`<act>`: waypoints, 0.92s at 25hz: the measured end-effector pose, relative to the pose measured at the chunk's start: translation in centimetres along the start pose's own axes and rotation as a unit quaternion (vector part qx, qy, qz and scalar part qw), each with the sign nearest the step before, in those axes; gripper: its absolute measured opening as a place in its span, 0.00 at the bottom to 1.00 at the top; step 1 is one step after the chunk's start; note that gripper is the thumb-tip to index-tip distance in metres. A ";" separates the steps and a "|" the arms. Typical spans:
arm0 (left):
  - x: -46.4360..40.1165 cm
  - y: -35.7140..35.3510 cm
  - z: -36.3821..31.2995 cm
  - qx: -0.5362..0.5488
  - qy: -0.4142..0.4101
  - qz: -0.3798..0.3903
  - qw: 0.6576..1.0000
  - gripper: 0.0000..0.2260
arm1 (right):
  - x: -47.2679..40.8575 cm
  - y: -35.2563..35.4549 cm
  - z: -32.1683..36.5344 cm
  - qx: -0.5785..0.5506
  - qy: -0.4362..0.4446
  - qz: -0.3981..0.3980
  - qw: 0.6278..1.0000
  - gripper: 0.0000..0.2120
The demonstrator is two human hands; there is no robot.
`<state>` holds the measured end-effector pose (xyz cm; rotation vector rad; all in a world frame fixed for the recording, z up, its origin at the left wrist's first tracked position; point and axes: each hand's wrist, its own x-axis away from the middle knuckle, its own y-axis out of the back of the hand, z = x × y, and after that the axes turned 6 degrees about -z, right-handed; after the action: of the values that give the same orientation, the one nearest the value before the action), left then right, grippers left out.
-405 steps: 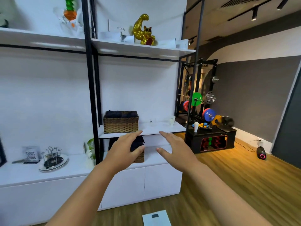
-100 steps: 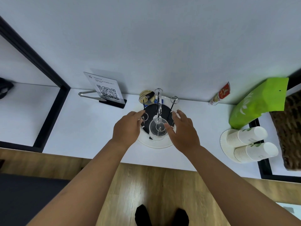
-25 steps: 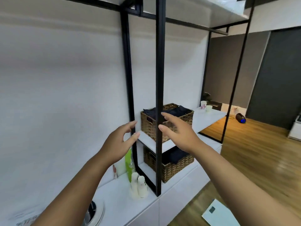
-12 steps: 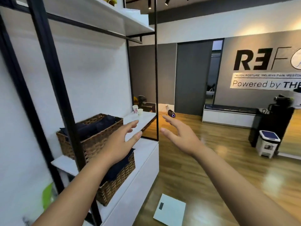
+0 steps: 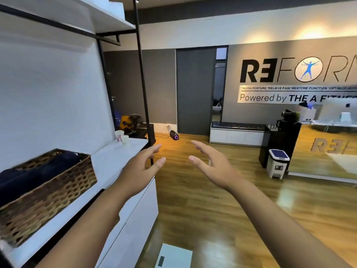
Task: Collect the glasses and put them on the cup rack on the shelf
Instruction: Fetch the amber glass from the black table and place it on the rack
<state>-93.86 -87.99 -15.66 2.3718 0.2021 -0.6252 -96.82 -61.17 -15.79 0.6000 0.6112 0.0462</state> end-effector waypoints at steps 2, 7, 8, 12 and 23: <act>-2.9 -2.0 0.8 0.012 -0.007 0.012 1.000 0.29 | -1.8 0.5 -2.1 0.006 -0.012 -0.003 1.000 0.33; -11.7 -8.7 4.1 0.040 -0.028 0.050 0.998 0.30 | -6.7 0.7 -9.0 0.030 -0.053 -0.042 0.997 0.30; -13.4 -10.3 4.8 0.053 -0.035 0.064 0.996 0.30 | -7.6 0.8 -10.5 0.036 -0.065 -0.052 0.996 0.31; -20.7 -16.3 5.8 0.085 -0.058 0.119 0.988 0.30 | -10.9 2.6 -15.4 0.061 -0.122 -0.094 0.986 0.32; -35.8 -38.4 -1.9 0.170 -0.194 0.261 0.930 0.25 | -11.9 16.7 -26.5 0.150 -0.242 -0.266 0.921 0.32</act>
<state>-135.98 -56.70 -18.81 2.4041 -0.7437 -0.8939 -119.05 -36.14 -17.86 0.6914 0.2796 -0.7020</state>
